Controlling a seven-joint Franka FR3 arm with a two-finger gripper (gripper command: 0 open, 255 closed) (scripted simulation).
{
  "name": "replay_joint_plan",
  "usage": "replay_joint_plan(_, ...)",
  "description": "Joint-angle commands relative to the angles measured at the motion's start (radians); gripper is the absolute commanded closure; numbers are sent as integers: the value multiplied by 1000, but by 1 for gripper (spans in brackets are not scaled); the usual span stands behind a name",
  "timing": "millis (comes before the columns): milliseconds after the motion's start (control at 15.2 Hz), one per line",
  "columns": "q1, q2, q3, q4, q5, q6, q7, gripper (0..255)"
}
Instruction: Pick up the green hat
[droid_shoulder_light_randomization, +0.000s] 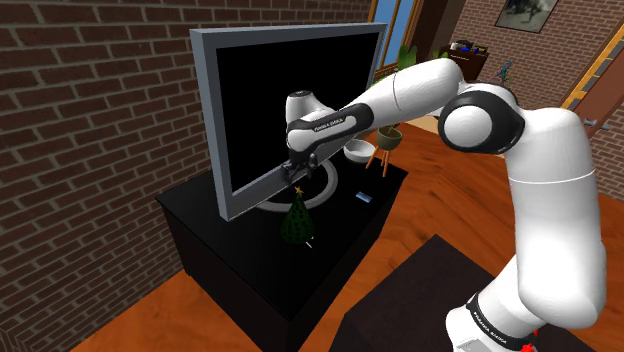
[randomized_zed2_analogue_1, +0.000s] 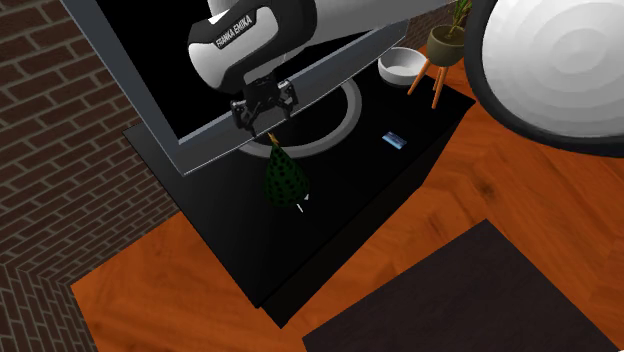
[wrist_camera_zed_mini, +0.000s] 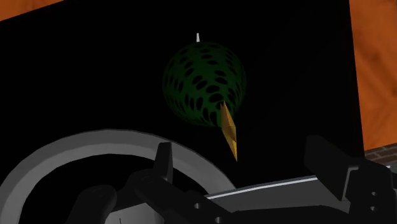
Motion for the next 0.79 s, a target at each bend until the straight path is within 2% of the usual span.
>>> replay_joint_plan(0,10,80,-8,96,-11,-19,3,0)
replay_joint_plan(594,13,142,-14,93,-18,45,10,0)
replay_joint_plan(660,11,139,-14,89,-18,47,9,255)
replay_joint_plan(726,11,139,-14,88,-18,47,9,255)
